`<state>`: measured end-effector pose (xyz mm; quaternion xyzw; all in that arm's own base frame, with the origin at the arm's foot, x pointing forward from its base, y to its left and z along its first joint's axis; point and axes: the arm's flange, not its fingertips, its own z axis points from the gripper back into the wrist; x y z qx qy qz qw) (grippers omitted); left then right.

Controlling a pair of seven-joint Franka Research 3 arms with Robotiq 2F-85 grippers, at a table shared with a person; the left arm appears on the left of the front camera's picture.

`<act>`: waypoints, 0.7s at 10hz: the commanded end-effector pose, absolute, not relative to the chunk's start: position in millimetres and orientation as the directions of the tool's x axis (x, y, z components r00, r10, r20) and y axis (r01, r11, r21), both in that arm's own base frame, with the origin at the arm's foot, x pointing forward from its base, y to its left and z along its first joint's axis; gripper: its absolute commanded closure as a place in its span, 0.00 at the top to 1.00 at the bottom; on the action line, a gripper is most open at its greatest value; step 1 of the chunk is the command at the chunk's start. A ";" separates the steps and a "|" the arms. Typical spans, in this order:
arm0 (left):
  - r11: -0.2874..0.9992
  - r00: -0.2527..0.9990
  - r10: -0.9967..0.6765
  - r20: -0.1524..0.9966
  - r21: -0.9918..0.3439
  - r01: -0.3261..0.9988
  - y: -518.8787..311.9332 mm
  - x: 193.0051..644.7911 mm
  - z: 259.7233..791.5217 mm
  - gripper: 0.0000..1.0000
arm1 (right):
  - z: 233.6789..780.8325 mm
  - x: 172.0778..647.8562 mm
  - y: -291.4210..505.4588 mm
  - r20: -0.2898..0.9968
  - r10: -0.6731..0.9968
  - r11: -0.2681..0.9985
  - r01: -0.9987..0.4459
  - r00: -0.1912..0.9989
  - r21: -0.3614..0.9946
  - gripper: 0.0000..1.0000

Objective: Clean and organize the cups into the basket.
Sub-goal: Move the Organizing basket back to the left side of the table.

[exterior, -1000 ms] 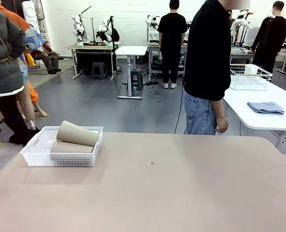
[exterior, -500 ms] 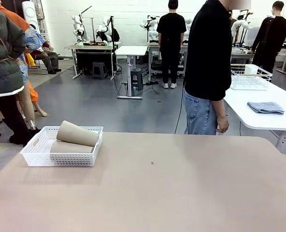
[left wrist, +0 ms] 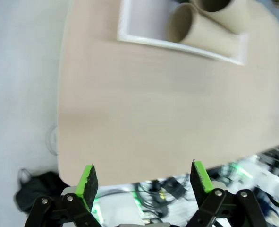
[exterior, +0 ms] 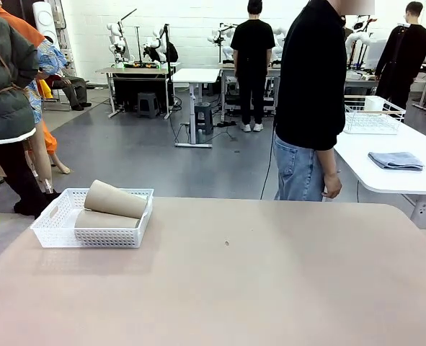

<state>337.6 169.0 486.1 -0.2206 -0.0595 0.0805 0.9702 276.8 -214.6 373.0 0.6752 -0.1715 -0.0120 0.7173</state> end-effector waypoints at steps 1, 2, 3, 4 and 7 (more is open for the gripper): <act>0.692 0.988 0.153 -0.016 -0.712 -0.119 233.5 371.0 502.4 1.00 | 374.1 277.2 -214.2 0.225 -0.255 0.087 -0.209 0.941 0.974 1.00; 0.624 0.991 0.129 0.022 -0.779 -0.064 257.1 378.3 501.7 1.00 | 374.1 277.2 -214.2 0.225 -0.255 0.087 -0.209 0.941 0.974 1.00; 0.512 0.990 0.128 0.063 -0.859 -0.011 280.3 382.0 498.0 1.00 | 374.1 277.2 -214.2 0.225 -0.255 0.087 -0.209 0.941 0.974 1.00; 0.435 0.981 0.169 0.092 -0.900 0.009 300.0 385.0 493.6 1.00 | 374.1 277.2 -214.2 0.225 -0.255 0.087 -0.209 0.941 0.974 1.00; 0.214 0.947 0.314 0.072 -0.977 0.003 361.8 393.1 469.2 1.00 | 374.1 277.2 -214.2 0.225 -0.255 0.087 -0.209 0.941 0.974 1.00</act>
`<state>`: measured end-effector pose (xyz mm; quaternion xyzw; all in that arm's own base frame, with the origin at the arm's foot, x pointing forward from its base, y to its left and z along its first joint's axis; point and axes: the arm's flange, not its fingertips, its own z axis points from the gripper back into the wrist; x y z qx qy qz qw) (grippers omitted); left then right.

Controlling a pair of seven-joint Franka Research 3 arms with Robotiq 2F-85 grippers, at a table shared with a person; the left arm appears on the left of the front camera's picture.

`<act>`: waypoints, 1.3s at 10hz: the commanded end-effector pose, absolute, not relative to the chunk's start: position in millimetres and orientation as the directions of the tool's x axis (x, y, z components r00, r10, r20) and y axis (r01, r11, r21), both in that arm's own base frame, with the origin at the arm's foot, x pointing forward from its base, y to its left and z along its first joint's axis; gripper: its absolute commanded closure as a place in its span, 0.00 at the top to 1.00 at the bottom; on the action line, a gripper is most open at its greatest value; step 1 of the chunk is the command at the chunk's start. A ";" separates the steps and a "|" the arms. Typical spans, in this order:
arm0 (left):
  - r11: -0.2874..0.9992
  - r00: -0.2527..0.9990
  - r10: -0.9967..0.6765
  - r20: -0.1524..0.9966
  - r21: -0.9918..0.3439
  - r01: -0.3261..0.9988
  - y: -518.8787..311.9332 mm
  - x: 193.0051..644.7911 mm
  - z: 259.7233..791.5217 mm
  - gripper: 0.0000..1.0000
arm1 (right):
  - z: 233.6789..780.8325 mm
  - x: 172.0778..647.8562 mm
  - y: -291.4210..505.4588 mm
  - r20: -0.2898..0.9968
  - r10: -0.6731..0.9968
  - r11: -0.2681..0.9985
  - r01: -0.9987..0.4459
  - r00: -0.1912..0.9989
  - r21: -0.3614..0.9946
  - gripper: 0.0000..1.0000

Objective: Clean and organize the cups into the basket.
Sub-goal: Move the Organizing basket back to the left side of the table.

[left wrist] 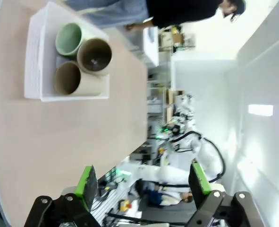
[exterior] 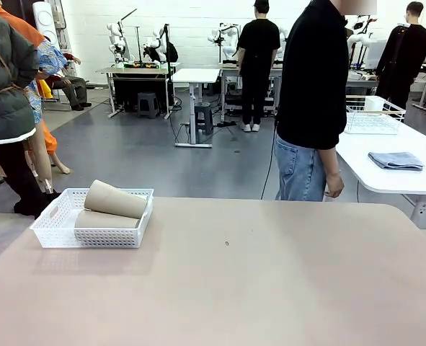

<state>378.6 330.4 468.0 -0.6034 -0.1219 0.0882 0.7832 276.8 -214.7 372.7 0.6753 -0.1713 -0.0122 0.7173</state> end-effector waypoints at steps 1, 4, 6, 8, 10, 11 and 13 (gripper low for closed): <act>0.195 0.928 0.370 0.053 -0.981 -0.022 377.5 393.6 459.7 1.00 | 374.1 277.2 -214.2 0.225 -0.255 0.087 -0.209 0.941 0.974 1.00; 0.145 0.888 0.458 0.047 -0.989 -0.022 411.1 380.3 447.1 1.00 | 374.1 277.2 -214.2 0.225 -0.255 0.087 -0.209 0.941 0.974 1.00; 0.172 0.896 0.429 0.115 -0.984 0.045 421.0 366.8 452.3 1.00 | 374.1 277.2 -214.2 0.225 -0.255 0.087 -0.209 0.941 0.974 1.00; 0.208 0.924 0.335 0.186 -0.971 0.120 426.0 351.5 453.6 1.00 | 374.1 277.2 -214.2 0.225 -0.255 0.087 -0.209 0.941 0.974 1.00; 0.225 0.943 0.259 0.209 -0.962 0.151 427.7 340.2 451.0 1.00 | 374.1 277.2 -214.2 0.225 -0.255 0.087 -0.209 0.941 0.974 1.00; 0.224 0.947 0.248 0.204 -0.963 0.149 428.7 334.3 449.7 1.00 | 374.1 277.2 -214.2 0.225 -0.255 0.087 -0.209 0.941 0.974 1.00; 0.225 0.940 0.285 0.189 -0.966 0.126 408.6 350.5 447.9 1.00 | 374.1 277.2 -214.2 0.225 -0.255 0.087 -0.209 0.941 0.974 1.00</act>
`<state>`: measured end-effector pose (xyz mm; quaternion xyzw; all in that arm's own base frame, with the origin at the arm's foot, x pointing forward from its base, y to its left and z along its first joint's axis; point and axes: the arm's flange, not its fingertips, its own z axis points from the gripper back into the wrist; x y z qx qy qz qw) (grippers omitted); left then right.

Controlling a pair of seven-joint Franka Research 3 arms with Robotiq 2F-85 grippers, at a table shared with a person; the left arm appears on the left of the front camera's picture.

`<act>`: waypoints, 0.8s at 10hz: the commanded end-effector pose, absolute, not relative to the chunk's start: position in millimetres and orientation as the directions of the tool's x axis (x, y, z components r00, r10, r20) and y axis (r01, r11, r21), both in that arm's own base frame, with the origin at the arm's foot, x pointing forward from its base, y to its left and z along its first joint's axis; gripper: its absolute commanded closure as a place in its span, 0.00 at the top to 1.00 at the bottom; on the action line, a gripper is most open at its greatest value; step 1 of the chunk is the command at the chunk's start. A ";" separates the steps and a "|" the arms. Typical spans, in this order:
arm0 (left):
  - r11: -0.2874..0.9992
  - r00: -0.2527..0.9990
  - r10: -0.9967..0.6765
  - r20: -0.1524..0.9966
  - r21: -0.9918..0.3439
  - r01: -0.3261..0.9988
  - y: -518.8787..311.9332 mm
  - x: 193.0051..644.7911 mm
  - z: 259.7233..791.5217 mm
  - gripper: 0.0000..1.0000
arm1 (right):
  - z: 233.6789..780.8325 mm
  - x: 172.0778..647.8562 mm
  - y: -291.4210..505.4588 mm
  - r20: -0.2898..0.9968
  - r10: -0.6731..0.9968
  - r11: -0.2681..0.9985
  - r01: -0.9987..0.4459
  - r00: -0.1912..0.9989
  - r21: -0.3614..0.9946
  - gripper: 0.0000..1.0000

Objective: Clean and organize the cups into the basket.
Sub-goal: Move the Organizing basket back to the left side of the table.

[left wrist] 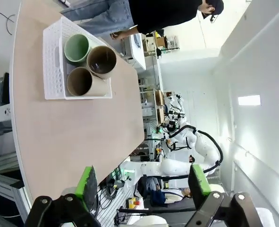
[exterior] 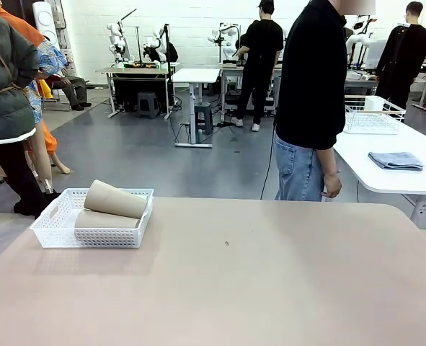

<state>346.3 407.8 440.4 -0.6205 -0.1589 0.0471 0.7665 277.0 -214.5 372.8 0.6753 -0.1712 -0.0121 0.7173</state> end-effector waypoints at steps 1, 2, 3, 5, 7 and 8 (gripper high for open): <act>0.225 0.940 0.285 0.189 -0.966 0.126 408.6 350.5 447.9 1.00 | 374.1 277.2 -214.2 0.225 -0.255 0.087 -0.209 0.941 0.974 1.00; 0.225 0.940 0.285 0.189 -0.966 0.126 408.6 350.5 447.9 1.00 | 374.1 277.2 -214.2 0.225 -0.255 0.087 -0.209 0.941 0.974 1.00; 0.225 0.940 0.285 0.189 -0.966 0.126 408.6 350.5 447.9 1.00 | 374.1 277.2 -214.2 0.225 -0.255 0.087 -0.209 0.941 0.974 1.00; 0.225 0.940 0.285 0.189 -0.966 0.126 408.6 350.5 447.9 1.00 | 374.1 277.2 -214.2 0.225 -0.255 0.087 -0.209 0.941 0.974 1.00; 0.225 0.940 0.285 0.189 -0.966 0.126 408.6 350.5 447.9 1.00 | 374.1 277.2 -214.2 0.225 -0.255 0.087 -0.209 0.941 0.974 1.00; 0.225 0.940 0.285 0.189 -0.966 0.126 408.6 350.5 447.9 1.00 | 374.1 277.2 -214.2 0.225 -0.255 0.087 -0.209 0.941 0.974 1.00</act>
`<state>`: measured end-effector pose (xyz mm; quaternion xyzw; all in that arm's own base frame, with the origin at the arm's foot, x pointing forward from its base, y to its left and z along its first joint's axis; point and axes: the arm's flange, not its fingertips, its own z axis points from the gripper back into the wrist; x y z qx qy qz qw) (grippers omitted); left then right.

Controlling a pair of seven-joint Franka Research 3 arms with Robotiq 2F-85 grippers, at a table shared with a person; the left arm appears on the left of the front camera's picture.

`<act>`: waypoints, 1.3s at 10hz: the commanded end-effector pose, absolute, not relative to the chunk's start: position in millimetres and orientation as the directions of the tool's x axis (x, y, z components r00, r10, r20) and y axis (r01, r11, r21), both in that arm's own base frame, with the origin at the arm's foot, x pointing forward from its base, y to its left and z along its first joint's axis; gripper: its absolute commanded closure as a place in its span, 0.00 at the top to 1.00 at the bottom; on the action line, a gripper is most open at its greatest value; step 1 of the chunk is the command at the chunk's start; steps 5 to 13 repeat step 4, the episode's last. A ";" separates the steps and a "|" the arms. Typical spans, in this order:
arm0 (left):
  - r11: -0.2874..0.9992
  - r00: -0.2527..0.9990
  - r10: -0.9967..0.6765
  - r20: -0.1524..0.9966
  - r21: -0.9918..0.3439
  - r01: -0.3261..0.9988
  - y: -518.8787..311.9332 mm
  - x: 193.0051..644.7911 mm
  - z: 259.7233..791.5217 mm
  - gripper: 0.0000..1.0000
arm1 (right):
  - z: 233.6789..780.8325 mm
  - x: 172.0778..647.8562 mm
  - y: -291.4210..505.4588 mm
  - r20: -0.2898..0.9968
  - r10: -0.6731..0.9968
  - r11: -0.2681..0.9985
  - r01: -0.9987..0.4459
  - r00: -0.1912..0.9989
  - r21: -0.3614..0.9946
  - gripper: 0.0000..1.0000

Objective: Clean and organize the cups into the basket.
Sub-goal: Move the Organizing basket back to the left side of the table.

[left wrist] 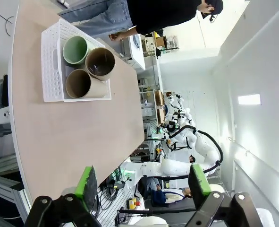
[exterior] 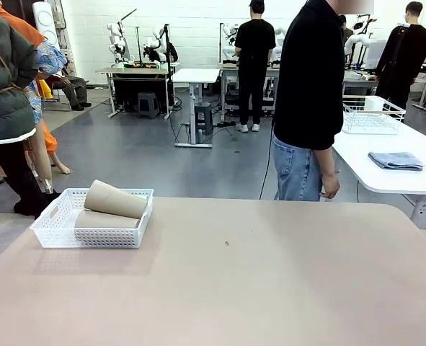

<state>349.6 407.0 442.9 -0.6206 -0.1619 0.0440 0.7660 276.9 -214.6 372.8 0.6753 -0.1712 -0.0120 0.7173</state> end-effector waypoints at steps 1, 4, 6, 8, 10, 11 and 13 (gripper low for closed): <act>0.225 0.940 0.285 0.189 -0.966 0.126 408.6 350.5 447.9 1.00 | 374.1 277.2 -214.2 0.225 -0.255 0.087 -0.209 0.941 0.974 1.00; 0.225 0.940 0.285 0.189 -0.966 0.126 408.6 350.5 447.9 1.00 | 374.1 277.2 -214.2 0.225 -0.255 0.087 -0.209 0.941 0.974 1.00; 0.225 0.940 0.285 0.189 -0.966 0.126 408.6 350.5 447.9 1.00 | 374.1 277.2 -214.2 0.225 -0.255 0.087 -0.209 0.941 0.974 1.00; 0.225 0.940 0.285 0.189 -0.966 0.126 408.6 350.5 447.9 1.00 | 374.1 277.2 -214.2 0.225 -0.255 0.087 -0.209 0.941 0.974 1.00; 0.225 0.940 0.285 0.189 -0.966 0.126 408.6 350.5 447.9 1.00 | 374.1 277.2 -214.2 0.225 -0.255 0.087 -0.209 0.941 0.974 1.00; 0.225 0.940 0.285 0.189 -0.966 0.126 408.6 350.5 447.9 1.00 | 374.1 277.2 -214.2 0.225 -0.255 0.087 -0.209 0.941 0.974 1.00; 0.225 0.940 0.285 0.189 -0.966 0.126 408.6 350.5 447.9 1.00 | 374.1 277.2 -214.2 0.225 -0.255 0.087 -0.209 0.941 0.974 1.00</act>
